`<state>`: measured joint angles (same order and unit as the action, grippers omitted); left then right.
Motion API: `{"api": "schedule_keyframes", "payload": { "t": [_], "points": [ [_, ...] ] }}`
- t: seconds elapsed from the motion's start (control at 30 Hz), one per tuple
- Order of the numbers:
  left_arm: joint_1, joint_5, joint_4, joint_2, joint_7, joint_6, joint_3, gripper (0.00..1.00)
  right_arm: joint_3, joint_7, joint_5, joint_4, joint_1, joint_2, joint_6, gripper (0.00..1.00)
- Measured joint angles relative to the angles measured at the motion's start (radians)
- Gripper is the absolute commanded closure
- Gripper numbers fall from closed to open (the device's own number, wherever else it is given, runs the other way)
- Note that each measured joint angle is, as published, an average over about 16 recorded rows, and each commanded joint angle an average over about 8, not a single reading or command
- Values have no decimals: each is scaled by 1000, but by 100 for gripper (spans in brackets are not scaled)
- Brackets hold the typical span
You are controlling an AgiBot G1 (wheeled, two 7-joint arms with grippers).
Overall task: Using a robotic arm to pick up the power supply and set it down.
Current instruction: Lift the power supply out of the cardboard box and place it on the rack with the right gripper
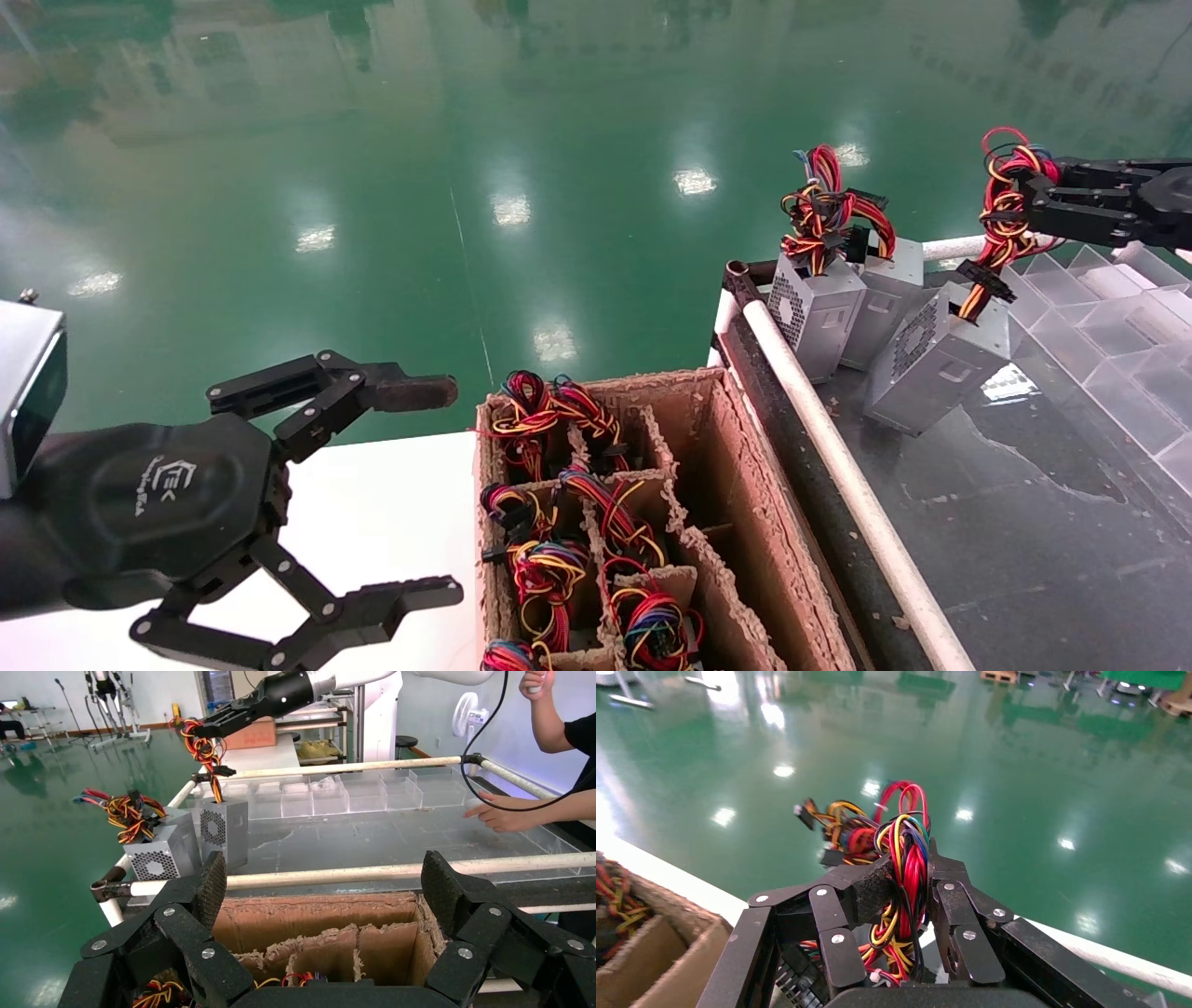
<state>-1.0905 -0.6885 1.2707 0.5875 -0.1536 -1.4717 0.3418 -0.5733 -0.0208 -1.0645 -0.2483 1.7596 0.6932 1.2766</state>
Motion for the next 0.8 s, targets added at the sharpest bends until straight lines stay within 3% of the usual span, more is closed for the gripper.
{"api": "schedule_keyframes", "payload": {
  "t": [0.37, 0.8],
  "points": [
    [0, 0, 0, 0, 0, 0, 0, 0, -23, -50, -48, 141, 81, 54, -98, 100],
    [0, 0, 0, 0, 0, 0, 0, 0, -38, -86, -76, 212, 126, 111, -256, 100]
  ]
}}
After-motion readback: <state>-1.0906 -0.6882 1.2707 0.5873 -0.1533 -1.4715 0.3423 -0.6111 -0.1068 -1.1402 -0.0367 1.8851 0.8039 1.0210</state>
